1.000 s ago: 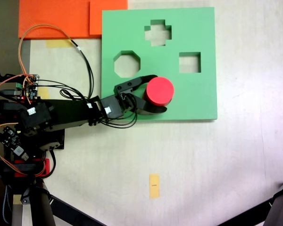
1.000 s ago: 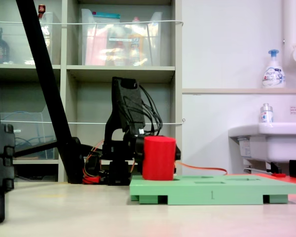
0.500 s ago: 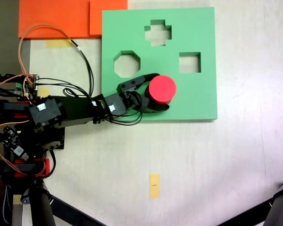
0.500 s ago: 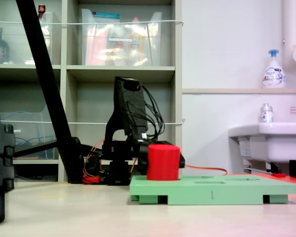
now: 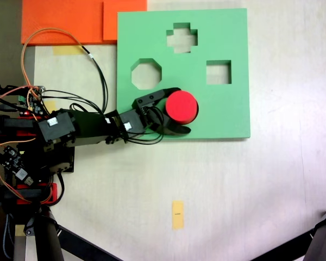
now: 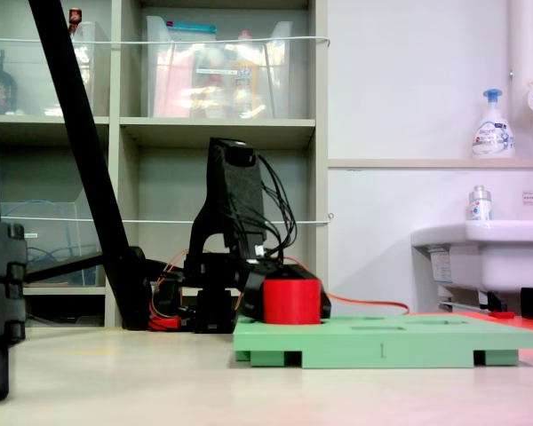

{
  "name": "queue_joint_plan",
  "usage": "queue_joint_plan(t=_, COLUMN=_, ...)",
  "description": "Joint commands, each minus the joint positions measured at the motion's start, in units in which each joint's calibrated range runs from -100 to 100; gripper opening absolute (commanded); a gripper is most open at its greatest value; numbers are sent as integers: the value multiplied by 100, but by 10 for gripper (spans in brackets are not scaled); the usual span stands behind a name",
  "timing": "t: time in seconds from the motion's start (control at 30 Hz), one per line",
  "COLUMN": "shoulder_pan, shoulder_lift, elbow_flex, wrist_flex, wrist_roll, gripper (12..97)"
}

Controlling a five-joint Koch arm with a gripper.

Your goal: Put the cylinder block into the corresponding hole

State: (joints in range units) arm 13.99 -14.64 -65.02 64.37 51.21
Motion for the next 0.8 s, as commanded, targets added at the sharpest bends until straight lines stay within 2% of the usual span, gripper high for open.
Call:
queue_joint_plan(t=0.0, shoulder_pan=-63, shoulder_lift=-240, elbow_flex=-168, wrist_flex=212, wrist_roll=10, gripper=772)
queue_joint_plan(t=0.07, shoulder_pan=-68, shoulder_lift=-464, elbow_flex=-328, wrist_flex=174, wrist_roll=10, gripper=850)
queue_joint_plan(t=0.13, shoulder_pan=-103, shoulder_lift=-980, elbow_flex=-627, wrist_flex=155, wrist_roll=5, gripper=893)
queue_joint_plan(t=0.23, shoulder_pan=-195, shoulder_lift=-2461, elbow_flex=-1076, wrist_flex=-76, wrist_roll=-122, gripper=893)
queue_joint_plan(t=0.33, shoulder_pan=-376, shoulder_lift=-4919, elbow_flex=-1305, wrist_flex=-1328, wrist_roll=-449, gripper=883)
queue_joint_plan(t=0.37, shoulder_pan=-440, shoulder_lift=-5701, elbow_flex=-1275, wrist_flex=-1868, wrist_roll=-650, gripper=809)
queue_joint_plan(t=0.4, shoulder_pan=-527, shoulder_lift=-6553, elbow_flex=-1235, wrist_flex=-2282, wrist_roll=-933, gripper=678)
queue_joint_plan(t=0.47, shoulder_pan=-786, shoulder_lift=-8201, elbow_flex=-1135, wrist_flex=-3447, wrist_roll=-1768, gripper=478)
queue_joint_plan(t=0.5, shoulder_pan=-947, shoulder_lift=-8536, elbow_flex=-986, wrist_flex=-3938, wrist_roll=-2476, gripper=437)
queue_joint_plan(t=0.67, shoulder_pan=-1431, shoulder_lift=-8536, elbow_flex=-1066, wrist_flex=-3976, wrist_roll=-3946, gripper=444)
queue_joint_plan(t=0.77, shoulder_pan=-1553, shoulder_lift=-8536, elbow_flex=-1584, wrist_flex=-3957, wrist_roll=-4811, gripper=510)
